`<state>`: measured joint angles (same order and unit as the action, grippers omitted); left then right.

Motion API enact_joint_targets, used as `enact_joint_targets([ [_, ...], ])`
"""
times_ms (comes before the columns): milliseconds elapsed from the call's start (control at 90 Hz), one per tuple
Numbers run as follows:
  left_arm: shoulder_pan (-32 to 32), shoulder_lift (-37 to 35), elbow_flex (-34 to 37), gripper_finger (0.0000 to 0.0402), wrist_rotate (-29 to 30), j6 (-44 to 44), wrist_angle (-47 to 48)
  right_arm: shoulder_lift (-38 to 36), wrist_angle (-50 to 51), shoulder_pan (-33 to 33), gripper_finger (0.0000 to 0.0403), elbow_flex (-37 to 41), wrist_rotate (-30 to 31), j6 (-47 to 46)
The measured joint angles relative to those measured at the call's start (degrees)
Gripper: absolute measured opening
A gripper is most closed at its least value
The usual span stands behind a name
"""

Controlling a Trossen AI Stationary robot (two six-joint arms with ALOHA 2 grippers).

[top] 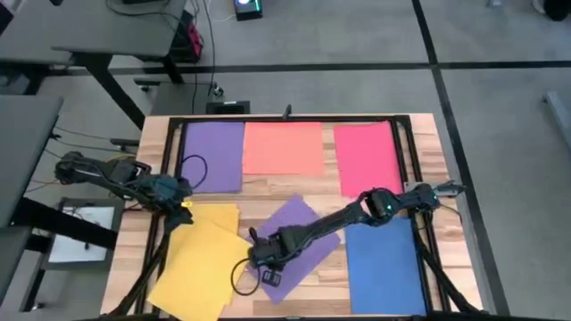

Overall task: Organize paper
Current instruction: Adjust the bottom purple paper, then adjust the yellow paper

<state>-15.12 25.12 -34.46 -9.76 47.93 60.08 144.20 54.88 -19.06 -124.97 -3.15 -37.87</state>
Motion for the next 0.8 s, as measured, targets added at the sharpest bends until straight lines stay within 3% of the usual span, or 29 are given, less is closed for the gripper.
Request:
enact_joint_targets([
  [233,0.0,0.0,0.0,0.0137,0.0,0.1,0.5,-0.2,11.5,3.4,0.0002,2.2,-0.9,9.4],
  [411,0.0,0.0,0.0,0.0137,0.3,0.1,0.4,-1.4,11.8,6.0,0.0005,0.4,-2.2,11.3],
  [533,0.0,0.0,0.0,0.0137,0.9,0.1,0.4,-3.0,8.3,6.7,0.0001,-2.4,-1.5,6.8],
  [667,0.0,0.0,0.0,0.0137,1.1,0.1,0.4,-5.6,-4.8,4.3,0.0000,-3.9,-2.5,2.4],
  [800,0.0,0.0,0.0,0.0137,1.3,0.2,0.0,-2.0,-11.3,2.0,0.0000,-3.7,-3.4,-1.1],
])
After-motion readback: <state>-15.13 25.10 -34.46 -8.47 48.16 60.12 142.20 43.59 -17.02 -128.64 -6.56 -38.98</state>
